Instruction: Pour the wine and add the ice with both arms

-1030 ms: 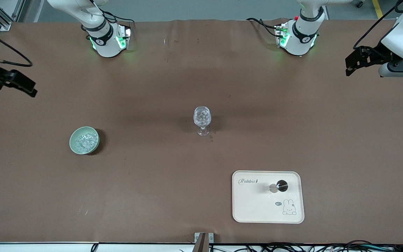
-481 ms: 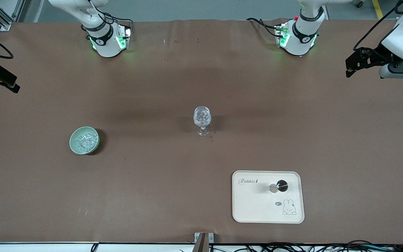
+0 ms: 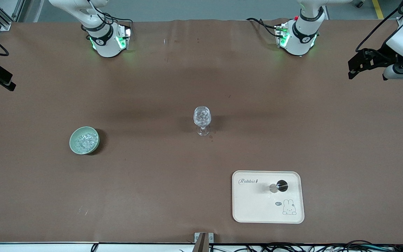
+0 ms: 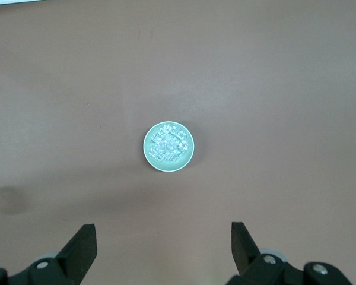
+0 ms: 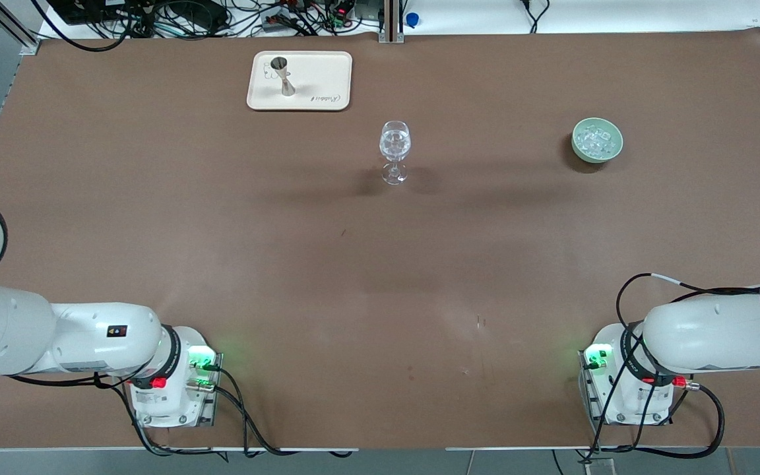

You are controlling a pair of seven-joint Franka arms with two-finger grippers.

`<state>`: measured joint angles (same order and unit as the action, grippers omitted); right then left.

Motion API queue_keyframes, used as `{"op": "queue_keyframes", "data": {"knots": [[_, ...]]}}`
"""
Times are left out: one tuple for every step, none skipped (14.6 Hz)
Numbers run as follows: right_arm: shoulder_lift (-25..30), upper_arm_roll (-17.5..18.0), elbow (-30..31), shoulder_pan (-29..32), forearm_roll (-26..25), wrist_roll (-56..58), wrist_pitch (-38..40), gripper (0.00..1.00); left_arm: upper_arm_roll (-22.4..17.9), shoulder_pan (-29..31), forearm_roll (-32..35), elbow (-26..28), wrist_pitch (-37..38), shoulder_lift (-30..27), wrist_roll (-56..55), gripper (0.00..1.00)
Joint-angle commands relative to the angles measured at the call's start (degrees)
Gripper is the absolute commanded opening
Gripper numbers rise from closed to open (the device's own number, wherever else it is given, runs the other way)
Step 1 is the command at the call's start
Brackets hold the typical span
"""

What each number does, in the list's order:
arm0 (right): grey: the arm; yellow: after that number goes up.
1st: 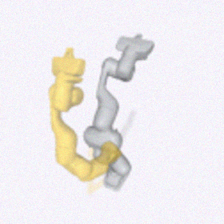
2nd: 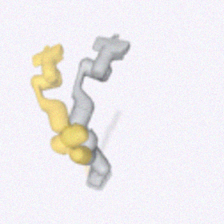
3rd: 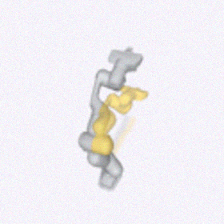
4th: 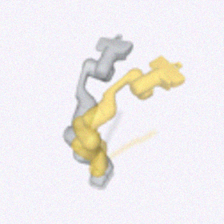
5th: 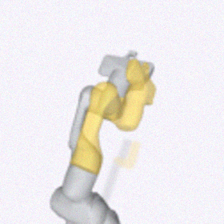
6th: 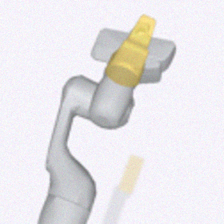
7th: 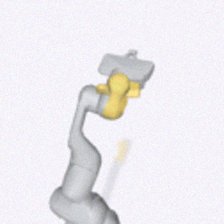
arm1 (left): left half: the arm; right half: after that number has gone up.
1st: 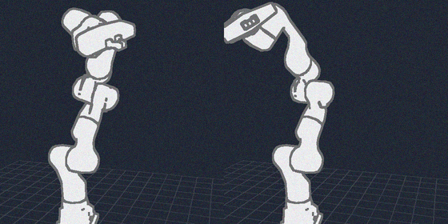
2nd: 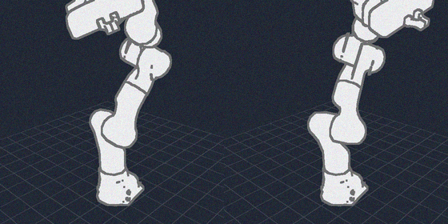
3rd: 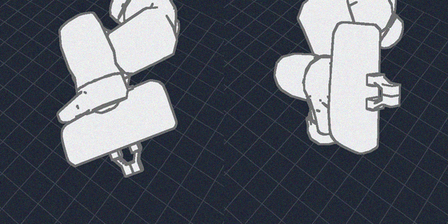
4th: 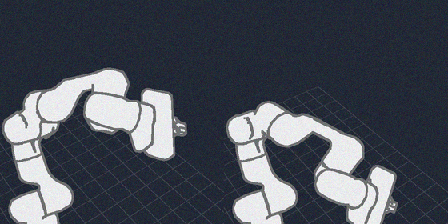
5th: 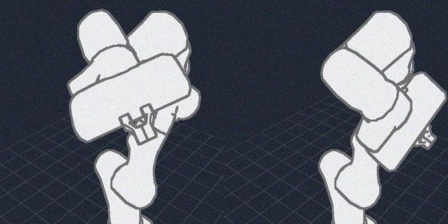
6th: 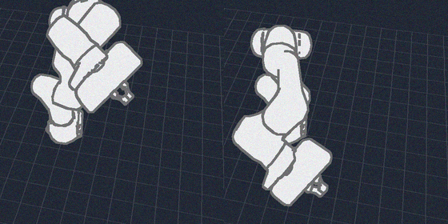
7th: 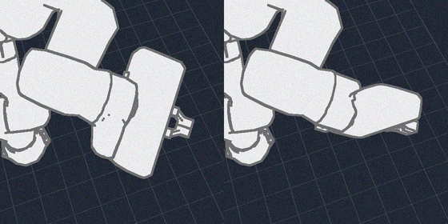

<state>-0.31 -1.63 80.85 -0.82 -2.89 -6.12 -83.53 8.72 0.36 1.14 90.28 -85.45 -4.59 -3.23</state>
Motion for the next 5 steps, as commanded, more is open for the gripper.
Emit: {"op": "queue_keyframes", "data": {"knots": [[1.4, 1.0, 1.9, 1.5, 1.0, 0.9, -0.9, 1.00, 0.6, 0.4, -0.1, -1.6, 0.7, 0.6, 0.0, 1.00], [1.4, 1.0, 1.9, 1.4, 1.1, 0.9, -0.9, 1.00, 0.6, 0.4, -0.3, -1.6, 0.7, 0.6, 0.1, 1.00], [1.4, 1.0, 1.9, 1.5, 1.1, 0.8, -0.9, 1.00, 0.6, 0.4, -0.3, -1.7, 0.6, 0.6, 0.1, 1.00], [1.4, 1.0, 1.9, 1.4, 1.2, 0.5, -0.8, 1.00, 0.6, 0.4, -0.2, -1.6, 0.6, 0.6, 0.1, 1.00], [1.4, 1.1, 1.9, 1.4, 1.2, 0.5, -0.8, 1.00, 0.6, 0.4, -0.2, -1.6, 0.6, 0.6, 0.1, 1.00]]}}
